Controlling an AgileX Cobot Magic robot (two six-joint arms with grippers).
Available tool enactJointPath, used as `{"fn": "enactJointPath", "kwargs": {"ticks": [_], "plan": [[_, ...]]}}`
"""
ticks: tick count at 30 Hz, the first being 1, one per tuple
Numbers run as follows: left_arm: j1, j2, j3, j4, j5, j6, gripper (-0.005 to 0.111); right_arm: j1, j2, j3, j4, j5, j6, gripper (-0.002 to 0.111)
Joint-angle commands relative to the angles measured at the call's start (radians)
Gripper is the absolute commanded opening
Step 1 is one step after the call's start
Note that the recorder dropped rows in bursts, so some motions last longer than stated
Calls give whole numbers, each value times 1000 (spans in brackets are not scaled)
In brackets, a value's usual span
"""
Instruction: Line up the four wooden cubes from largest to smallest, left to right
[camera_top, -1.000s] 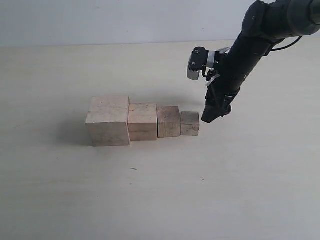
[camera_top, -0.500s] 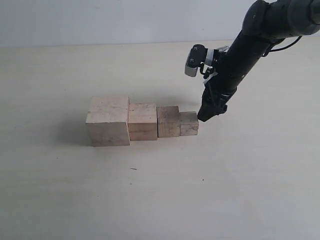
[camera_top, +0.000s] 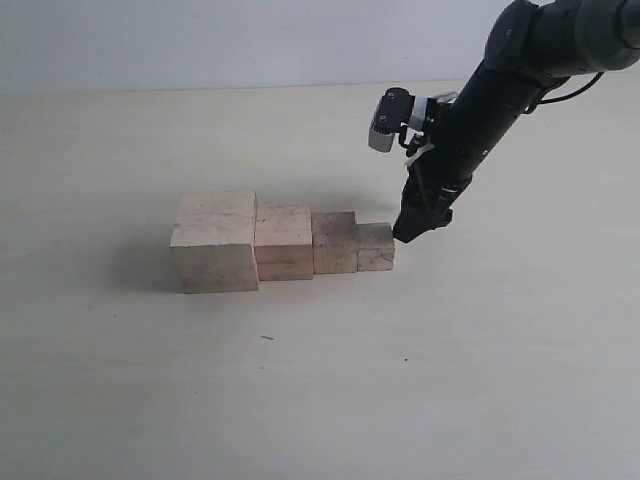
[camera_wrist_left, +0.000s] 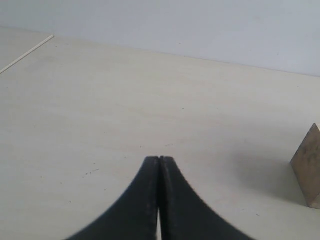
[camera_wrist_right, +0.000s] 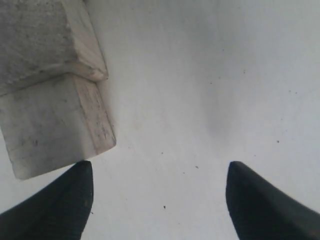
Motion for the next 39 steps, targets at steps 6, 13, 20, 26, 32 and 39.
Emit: {"fn": "enactJointPath", "kwargs": {"ticks": [6, 13, 20, 26, 32, 39], "plan": [[1, -4, 4, 1, -9, -4, 0, 0, -41, -5, -59, 6, 103, 70], [1, -4, 4, 1, -9, -4, 0, 0, -136, -5, -250, 6, 345, 70], [1, -4, 4, 1, -9, -4, 0, 0, -259, -5, -250, 42, 903, 51], [1, -4, 4, 1, -9, -4, 0, 0, -331, -5, -138, 92, 983, 0], [1, -4, 4, 1, -9, -4, 0, 0, -395, -5, -13, 34, 986, 0], [1, -4, 4, 1, -9, -4, 0, 0, -643, 159, -3, -219, 1020, 0]]}}
